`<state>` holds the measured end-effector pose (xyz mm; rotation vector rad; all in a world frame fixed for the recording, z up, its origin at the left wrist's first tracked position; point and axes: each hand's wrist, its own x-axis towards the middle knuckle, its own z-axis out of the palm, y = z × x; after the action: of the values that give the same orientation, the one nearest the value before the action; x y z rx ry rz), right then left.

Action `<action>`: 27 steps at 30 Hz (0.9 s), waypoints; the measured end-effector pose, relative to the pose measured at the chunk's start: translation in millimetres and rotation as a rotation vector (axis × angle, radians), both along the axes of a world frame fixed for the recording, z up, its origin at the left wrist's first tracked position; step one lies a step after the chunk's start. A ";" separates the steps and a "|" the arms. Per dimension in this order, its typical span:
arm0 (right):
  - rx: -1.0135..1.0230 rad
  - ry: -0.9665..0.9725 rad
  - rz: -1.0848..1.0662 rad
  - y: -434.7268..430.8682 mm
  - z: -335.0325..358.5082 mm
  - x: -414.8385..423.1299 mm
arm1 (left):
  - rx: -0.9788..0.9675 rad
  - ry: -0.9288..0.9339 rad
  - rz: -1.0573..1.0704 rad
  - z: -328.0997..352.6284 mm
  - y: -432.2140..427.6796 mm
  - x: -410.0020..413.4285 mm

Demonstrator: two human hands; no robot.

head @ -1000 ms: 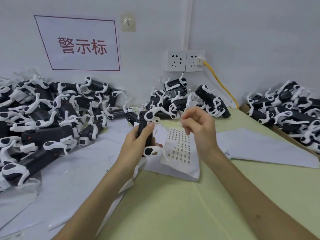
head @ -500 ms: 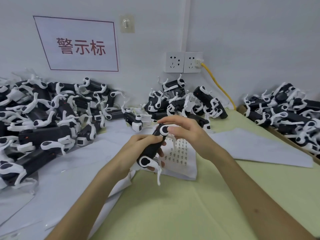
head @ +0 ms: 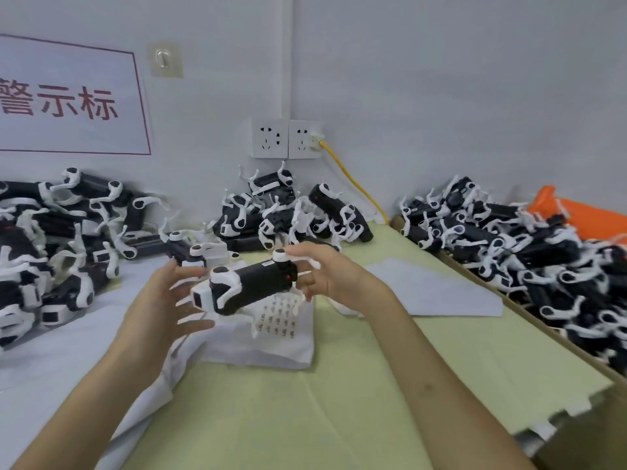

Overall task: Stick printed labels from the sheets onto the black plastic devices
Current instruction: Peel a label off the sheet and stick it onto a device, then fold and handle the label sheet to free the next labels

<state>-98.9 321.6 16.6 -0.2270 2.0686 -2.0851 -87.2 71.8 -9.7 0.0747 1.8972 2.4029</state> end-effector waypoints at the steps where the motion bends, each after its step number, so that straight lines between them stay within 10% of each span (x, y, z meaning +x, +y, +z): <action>1: -0.087 -0.005 -0.071 7.5 2.3 -2.1 | -0.013 0.006 0.028 -0.4 -1.1 -1.1; 7: -1.269 0.243 -0.149 76.7 20.5 1.0 | -0.023 0.003 0.042 1.9 2.5 1.4; 14: -0.630 0.078 -0.609 51.1 0.2 -10.7 | -0.124 0.033 0.048 -2.0 10.4 3.0; 27: 0.628 0.384 -0.212 -18.3 -31.8 -13.2 | -0.350 0.009 0.087 -14.4 13.6 -1.8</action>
<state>-112.1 303.4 -15.2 -0.3370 2.9687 -1.4497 -89.0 85.4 -24.1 -0.0194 2.3362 2.0818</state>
